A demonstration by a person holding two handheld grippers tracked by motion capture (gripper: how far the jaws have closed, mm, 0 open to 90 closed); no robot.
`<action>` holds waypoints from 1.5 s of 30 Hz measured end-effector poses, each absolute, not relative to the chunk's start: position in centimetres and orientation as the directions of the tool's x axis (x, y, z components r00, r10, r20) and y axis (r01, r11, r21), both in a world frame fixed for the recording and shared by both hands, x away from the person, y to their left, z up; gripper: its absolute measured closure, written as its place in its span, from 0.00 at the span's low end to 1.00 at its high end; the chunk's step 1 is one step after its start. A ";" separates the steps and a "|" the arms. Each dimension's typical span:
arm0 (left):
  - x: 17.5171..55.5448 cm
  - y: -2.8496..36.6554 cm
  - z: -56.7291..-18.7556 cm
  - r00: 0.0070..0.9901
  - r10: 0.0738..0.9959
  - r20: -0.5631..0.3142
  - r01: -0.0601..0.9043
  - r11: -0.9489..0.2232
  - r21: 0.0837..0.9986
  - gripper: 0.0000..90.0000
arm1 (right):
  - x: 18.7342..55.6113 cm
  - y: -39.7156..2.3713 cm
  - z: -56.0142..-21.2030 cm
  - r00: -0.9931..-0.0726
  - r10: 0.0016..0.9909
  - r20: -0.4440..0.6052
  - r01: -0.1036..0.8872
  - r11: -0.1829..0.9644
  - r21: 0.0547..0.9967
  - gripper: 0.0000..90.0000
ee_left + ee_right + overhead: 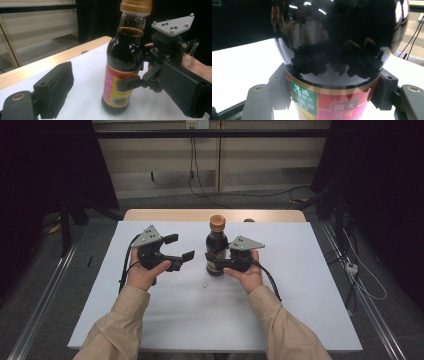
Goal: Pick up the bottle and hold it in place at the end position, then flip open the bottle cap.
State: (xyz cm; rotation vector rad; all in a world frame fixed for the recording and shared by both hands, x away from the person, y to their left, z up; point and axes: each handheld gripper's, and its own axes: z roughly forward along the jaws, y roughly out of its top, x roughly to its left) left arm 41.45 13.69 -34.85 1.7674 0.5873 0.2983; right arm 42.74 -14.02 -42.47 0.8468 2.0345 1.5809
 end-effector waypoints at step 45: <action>44.5 10.9 -31.5 0.870 0.480 -0.112 0.248 -0.231 0.941 1.00 | 42.7 -14.0 -42.4 -0.721 0.692 0.034 0.209 0.170 0.963 0.34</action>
